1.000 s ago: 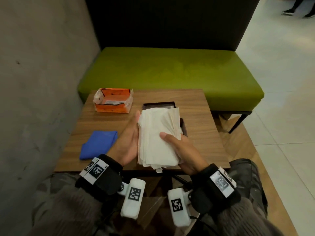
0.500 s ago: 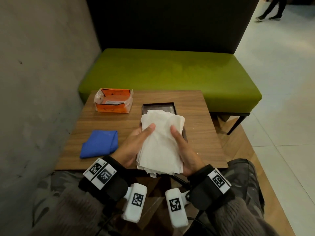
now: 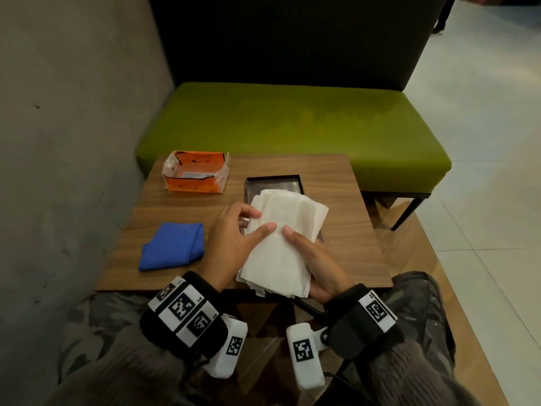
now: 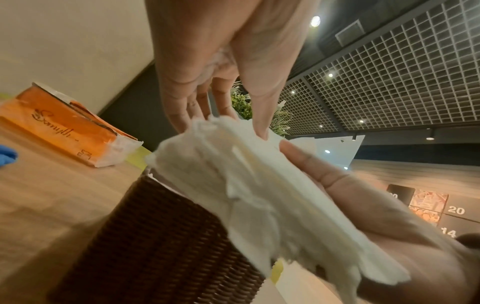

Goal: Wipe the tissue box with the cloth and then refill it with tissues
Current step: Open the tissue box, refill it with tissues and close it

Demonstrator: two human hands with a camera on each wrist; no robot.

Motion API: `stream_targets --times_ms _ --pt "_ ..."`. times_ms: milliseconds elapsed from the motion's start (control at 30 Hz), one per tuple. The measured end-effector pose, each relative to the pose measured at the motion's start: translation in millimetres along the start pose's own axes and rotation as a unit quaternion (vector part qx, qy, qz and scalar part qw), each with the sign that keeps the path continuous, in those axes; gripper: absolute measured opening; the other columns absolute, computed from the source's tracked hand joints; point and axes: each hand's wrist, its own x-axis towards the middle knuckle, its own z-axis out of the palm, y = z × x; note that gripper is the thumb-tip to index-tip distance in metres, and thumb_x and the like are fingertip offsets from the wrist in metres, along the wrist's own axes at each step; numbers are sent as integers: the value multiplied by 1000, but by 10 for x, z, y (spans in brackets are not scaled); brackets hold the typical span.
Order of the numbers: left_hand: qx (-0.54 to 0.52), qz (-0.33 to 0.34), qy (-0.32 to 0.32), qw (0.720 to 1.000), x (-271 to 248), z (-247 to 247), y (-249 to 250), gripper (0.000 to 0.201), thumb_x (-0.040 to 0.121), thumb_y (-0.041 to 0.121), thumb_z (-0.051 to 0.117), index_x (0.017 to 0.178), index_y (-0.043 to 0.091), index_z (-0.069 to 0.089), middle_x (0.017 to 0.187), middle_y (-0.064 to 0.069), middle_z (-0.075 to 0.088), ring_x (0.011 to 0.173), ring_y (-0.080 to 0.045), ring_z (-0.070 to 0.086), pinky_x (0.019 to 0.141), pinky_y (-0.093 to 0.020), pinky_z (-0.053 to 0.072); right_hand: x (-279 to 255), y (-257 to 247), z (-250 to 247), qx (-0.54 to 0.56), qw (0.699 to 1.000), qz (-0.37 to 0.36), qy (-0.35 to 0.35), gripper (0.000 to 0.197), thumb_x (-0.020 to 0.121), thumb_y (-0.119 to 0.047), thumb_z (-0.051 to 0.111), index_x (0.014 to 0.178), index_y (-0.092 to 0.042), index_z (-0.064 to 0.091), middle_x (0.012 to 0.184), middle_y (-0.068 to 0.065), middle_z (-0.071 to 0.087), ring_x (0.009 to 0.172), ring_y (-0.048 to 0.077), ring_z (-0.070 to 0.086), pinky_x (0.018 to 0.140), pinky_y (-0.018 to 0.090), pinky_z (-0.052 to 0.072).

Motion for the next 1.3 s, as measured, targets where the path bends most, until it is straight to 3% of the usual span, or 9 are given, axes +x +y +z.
stream_targets --times_ms 167,300,433,533,667,767,933,1100,1300 --pt "-5 6 -18 1000 26 33 23 16 79 26 72 82 15 62 94 1 62 91 -16 56 75 -27 44 42 28 3 -25 999 -22 7 41 95 -20 57 135 -13 49 127 20 64 117 36 62 100 57 47" --pt "-58 -30 -42 997 56 -9 -19 15 80 23 71 80 15 59 90 -10 66 85 -31 62 75 -43 52 27 -17 -17 -12 999 -29 -11 29 95 -18 57 124 -17 57 122 17 67 112 35 65 97 55 50" --pt "-122 -51 -75 988 77 -62 -16 17 83 15 67 89 4 56 94 -7 67 82 -17 65 61 -22 52 12 -41 -10 5 999 -32 -26 27 93 -13 52 119 -18 59 116 13 70 104 28 68 93 47 54" --pt "-128 -58 -81 987 85 -54 -4 14 83 14 67 87 11 54 94 -3 66 86 -17 64 64 -25 51 35 -17 -5 3 1000 -28 -3 25 96 -14 52 120 -17 58 119 16 68 106 30 67 91 46 56" --pt "-100 -90 -78 988 36 17 7 54 75 30 73 117 26 38 116 -3 58 103 -20 60 84 -40 54 52 -21 3 -11 999 -44 26 19 96 -17 54 113 -22 59 114 14 70 108 33 67 90 51 55" --pt "-228 -193 -122 947 -3 30 58 82 65 47 69 136 24 33 121 -6 59 102 -24 64 83 -42 55 51 -44 19 -21 998 -45 29 22 95 -21 55 117 -21 59 116 16 69 108 34 67 92 53 53" --pt "-239 -219 -154 933 -17 86 96 45 73 51 59 109 25 55 98 -6 70 87 -22 69 69 -36 57 91 -37 94 -26 999 -11 45 38 87 -33 62 120 -14 60 119 22 67 109 37 66 89 50 56" --pt "-218 -159 -188 944 10 90 99 37 80 43 57 114 28 52 104 -1 68 89 -14 67 70 -26 57 144 -45 117 -25 996 -31 86 29 84 -34 66 107 -18 64 108 19 71 102 36 68 89 57 54" --pt "-314 -206 -222 900 -7 -5 -69 66 67 35 73 125 15 50 115 -6 66 103 -20 65 76 -30 56 177 -120 48 77 986 -93 117 36 94 -28 58 125 -10 56 119 25 66 107 41 66 86 58 55"
